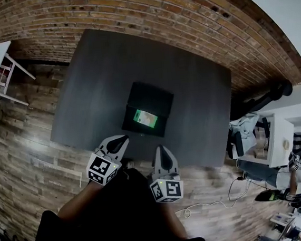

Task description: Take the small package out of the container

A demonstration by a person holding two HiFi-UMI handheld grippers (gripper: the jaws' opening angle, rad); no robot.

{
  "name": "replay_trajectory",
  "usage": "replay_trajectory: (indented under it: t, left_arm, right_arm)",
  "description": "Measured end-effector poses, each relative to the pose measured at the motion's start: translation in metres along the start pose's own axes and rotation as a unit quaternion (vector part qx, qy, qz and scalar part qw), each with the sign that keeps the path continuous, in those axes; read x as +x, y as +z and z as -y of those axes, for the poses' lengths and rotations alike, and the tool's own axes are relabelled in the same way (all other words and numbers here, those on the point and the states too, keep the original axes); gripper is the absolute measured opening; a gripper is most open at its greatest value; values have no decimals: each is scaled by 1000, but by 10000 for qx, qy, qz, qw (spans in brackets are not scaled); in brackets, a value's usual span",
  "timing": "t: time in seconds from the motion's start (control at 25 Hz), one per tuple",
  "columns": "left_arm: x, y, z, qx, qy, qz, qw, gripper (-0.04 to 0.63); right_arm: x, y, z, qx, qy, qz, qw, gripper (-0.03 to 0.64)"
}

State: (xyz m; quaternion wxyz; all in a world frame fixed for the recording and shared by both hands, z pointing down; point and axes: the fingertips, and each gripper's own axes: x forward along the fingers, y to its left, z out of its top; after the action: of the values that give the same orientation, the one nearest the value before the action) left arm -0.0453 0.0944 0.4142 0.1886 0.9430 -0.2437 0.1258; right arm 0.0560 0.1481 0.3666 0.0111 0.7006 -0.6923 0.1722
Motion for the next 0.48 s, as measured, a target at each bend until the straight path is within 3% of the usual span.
replay_trajectory:
  t: [0.24,0.48]
  left_arm:
    - [30,-12,-23,-29,-49,-372,9993,37]
    - [60,-31,-31,-163,265,-665,9973,37]
  right_arm:
    - [33,-8,5,-89,-29,-208,9997,23]
    - [50,-14,26,-137,254,-415,9987,25]
